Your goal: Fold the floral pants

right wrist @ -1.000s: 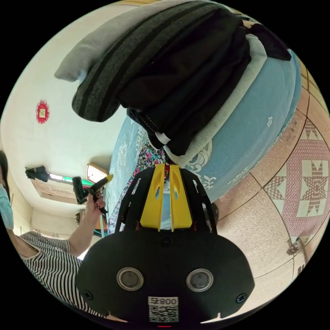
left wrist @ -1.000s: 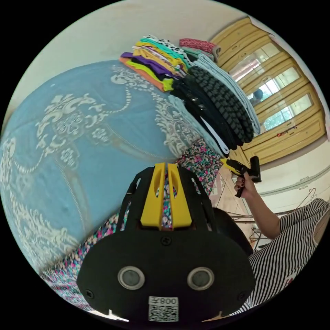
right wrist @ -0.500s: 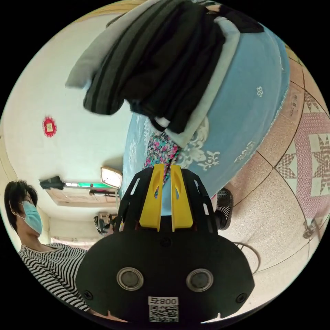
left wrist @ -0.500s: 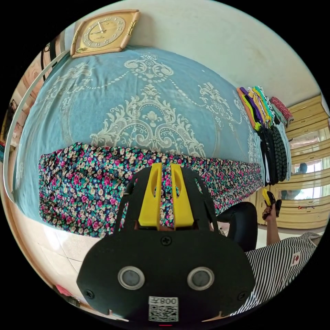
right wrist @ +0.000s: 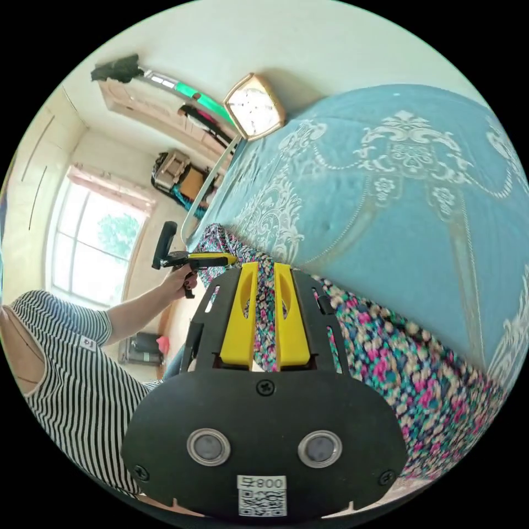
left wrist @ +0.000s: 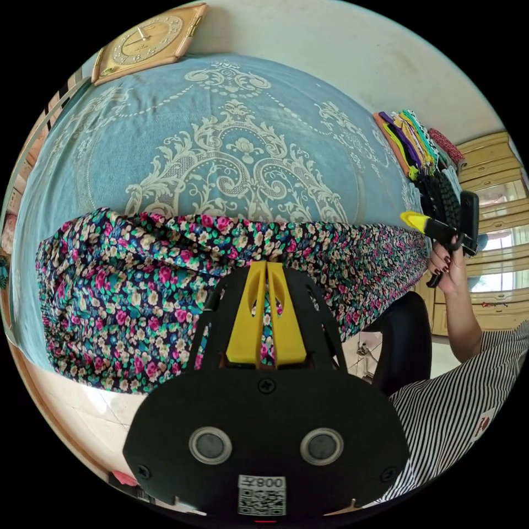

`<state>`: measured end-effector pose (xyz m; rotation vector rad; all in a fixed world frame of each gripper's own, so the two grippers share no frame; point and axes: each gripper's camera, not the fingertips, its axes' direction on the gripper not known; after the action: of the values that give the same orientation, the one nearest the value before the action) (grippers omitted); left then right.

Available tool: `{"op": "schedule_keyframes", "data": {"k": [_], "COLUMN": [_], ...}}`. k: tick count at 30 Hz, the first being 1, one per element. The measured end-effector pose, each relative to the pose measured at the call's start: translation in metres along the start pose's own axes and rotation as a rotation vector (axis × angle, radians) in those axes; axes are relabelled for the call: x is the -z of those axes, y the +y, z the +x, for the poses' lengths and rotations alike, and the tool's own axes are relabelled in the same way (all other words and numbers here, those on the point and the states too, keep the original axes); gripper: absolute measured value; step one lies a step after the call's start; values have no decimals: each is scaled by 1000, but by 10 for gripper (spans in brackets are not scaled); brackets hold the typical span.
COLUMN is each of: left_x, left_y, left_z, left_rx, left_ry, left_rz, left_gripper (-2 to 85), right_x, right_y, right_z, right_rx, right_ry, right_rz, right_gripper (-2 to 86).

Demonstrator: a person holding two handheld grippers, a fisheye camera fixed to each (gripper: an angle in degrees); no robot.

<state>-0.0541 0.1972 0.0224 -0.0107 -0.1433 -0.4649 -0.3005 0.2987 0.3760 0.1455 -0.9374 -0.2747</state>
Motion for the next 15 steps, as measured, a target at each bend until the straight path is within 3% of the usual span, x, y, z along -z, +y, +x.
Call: {"op": "schedule_keyframes", "data": {"k": [6,8,15], "left_x": [37,63,91], "left_y": [15,22,9], "left_z": [-8,-5,9], "left_rx": [-9,-35,-160], "left_ry": [38,47,61], "left_rz": [36,138,114], "left_gripper": [5,9,39], "right_x": [-117,-140,-172], "right_y": [-88,-94,-95], "right_z": [-51,-63,-114], "right_rx": [139,148,220], "right_ry": [86,52,34], "right_rz": [-266,-310,-234], "right_gripper": [64,62,32]}}
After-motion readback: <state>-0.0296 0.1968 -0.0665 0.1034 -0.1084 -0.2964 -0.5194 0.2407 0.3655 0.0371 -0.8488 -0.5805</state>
